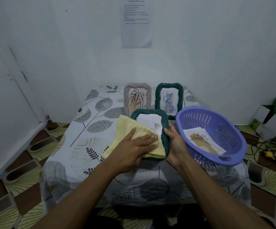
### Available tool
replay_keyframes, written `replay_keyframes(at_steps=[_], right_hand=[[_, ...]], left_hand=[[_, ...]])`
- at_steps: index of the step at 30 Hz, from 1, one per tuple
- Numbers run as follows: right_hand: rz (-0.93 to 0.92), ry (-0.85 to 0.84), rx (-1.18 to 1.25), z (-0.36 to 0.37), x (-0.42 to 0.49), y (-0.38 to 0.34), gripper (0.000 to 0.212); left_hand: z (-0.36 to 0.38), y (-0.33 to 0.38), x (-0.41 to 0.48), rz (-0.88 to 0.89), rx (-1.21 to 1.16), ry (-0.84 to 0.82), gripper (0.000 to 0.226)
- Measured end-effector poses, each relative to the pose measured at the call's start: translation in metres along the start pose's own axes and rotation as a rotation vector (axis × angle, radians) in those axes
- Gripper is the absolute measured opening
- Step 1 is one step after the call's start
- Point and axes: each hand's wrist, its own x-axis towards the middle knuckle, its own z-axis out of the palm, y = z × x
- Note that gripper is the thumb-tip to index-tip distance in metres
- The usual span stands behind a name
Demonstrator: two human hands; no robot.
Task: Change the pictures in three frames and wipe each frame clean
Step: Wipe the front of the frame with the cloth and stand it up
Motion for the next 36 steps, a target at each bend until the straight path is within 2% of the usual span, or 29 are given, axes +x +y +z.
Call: replay_keyframes(at_steps=[4,10,13,17,22,28,32,33,36], right_hand=[[0.026,-0.042,-0.03,0.001,-0.006,0.004,0.036],[-0.004,-0.081,-0.049,0.008,-0.008,0.001,0.034],[-0.027,-0.05,-0.057,0.006,-0.006,0.001,0.036],[-0.099,-0.015,-0.041,0.007,-0.003,-0.003,0.036],[-0.149,0.018,-0.039,0.01,-0.001,-0.009,0.034],[-0.088,-0.033,-0.058,0.012,-0.003,-0.002,0.035],[-0.067,-0.043,-0.024,0.012,-0.003,0.003,0.034],[-0.064,-0.042,-0.02,0.012,-0.002,0.004,0.035],[-0.069,-0.005,-0.015,0.012,0.001,0.002,0.036]], left_hand=[[-0.008,-0.027,0.009,-0.255,0.155,0.067,0.054],[-0.009,-0.022,0.023,-0.356,0.131,0.175,0.057],[-0.002,-0.01,0.019,-0.375,0.109,0.222,0.054],[0.006,0.017,0.004,-0.335,0.045,0.233,0.05],[0.011,0.035,-0.013,-0.132,-0.078,0.206,0.047],[-0.003,0.008,-0.002,-0.191,0.074,0.091,0.048],[-0.011,-0.012,0.009,-0.347,0.049,0.05,0.051],[-0.012,-0.014,0.009,-0.331,0.034,0.047,0.049],[-0.008,-0.003,0.005,-0.117,-0.064,0.053,0.04]])
